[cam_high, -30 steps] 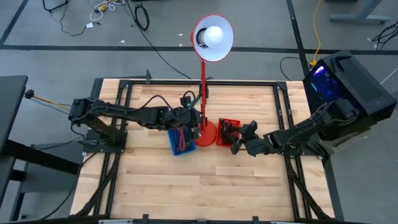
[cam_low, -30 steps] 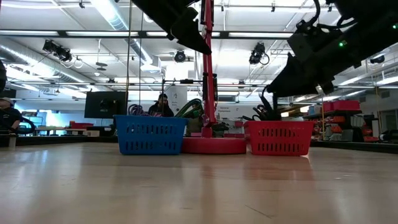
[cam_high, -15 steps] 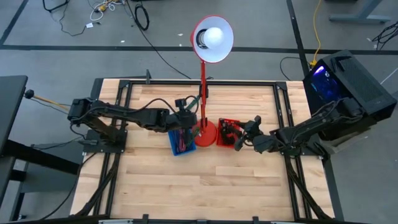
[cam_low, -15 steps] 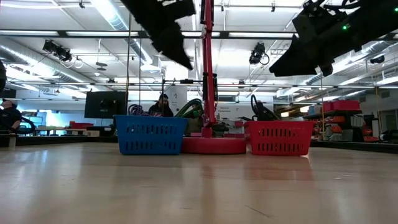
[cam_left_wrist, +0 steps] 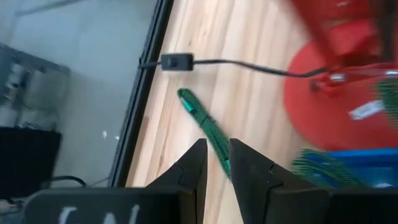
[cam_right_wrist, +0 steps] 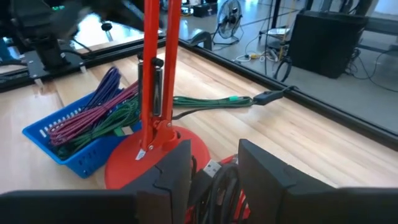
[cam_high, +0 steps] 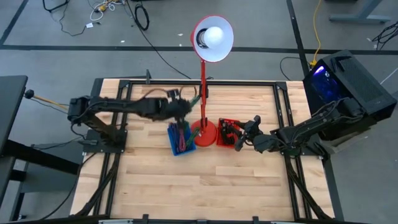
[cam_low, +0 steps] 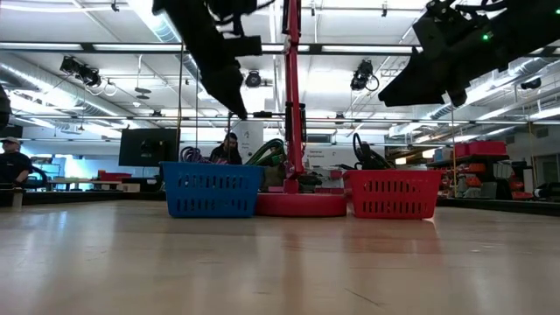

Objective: Pick & Place USB Port
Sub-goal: Put the green charger cable into the blue bin

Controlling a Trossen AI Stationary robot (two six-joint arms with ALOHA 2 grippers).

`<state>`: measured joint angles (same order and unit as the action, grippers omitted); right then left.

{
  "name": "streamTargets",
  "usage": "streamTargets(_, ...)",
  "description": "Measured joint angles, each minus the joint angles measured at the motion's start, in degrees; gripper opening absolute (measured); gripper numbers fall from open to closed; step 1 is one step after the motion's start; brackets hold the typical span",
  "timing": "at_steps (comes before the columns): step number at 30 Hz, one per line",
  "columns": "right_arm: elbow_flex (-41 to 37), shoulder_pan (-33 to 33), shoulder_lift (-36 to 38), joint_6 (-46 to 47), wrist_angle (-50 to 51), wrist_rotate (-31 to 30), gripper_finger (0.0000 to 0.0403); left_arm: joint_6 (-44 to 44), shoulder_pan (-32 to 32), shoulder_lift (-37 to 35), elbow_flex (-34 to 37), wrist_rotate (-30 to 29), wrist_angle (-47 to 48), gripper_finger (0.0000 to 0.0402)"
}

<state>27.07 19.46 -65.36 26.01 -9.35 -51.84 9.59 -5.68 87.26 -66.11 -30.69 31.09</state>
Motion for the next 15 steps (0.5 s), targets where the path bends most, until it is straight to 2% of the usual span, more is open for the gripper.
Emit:
streamTargets(4,0.0,0.0,0.0,0.1,-0.1,0.4,0.0132,2.7,-8.1,0.0,0.0,7.2,-0.8,0.0071)
streamTargets(10,0.0,0.0,0.0,-1.1,-1.2,0.4,0.0132,4.5,-18.8,0.9,0.0,22.9,-8.0,0.0071)
streamTargets(15,0.0,0.0,0.0,-1.5,-1.8,0.4,0.0132,4.6,-22.5,5.6,-0.1,26.8,-17.2,0.0071)
